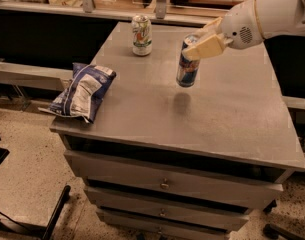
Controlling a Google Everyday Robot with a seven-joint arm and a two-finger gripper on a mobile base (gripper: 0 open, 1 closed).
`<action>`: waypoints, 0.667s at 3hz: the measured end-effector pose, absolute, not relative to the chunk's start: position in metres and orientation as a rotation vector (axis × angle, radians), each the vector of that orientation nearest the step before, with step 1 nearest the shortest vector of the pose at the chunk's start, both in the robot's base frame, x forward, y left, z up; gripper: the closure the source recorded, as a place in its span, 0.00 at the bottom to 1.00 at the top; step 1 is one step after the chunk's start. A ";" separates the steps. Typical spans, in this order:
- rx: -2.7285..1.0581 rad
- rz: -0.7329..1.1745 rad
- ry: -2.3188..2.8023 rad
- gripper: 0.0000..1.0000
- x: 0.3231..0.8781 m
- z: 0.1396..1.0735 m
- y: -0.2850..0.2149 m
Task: Move redbull can near blue chip bag
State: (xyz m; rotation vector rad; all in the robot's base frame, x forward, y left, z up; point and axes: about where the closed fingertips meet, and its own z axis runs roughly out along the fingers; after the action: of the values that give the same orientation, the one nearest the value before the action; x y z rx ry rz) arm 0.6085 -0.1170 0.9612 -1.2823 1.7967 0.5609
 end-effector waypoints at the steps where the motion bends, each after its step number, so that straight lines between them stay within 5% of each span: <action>1: -1.346 0.622 1.724 1.00 0.605 0.977 -0.069; 2: -1.459 0.637 1.693 1.00 0.596 0.973 -0.017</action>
Offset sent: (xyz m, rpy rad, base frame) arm -0.0260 0.1631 -0.0043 -0.1007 0.0029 0.2858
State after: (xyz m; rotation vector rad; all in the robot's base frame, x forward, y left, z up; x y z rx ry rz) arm 0.5955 -0.0172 0.9729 -1.4591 1.6933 0.6365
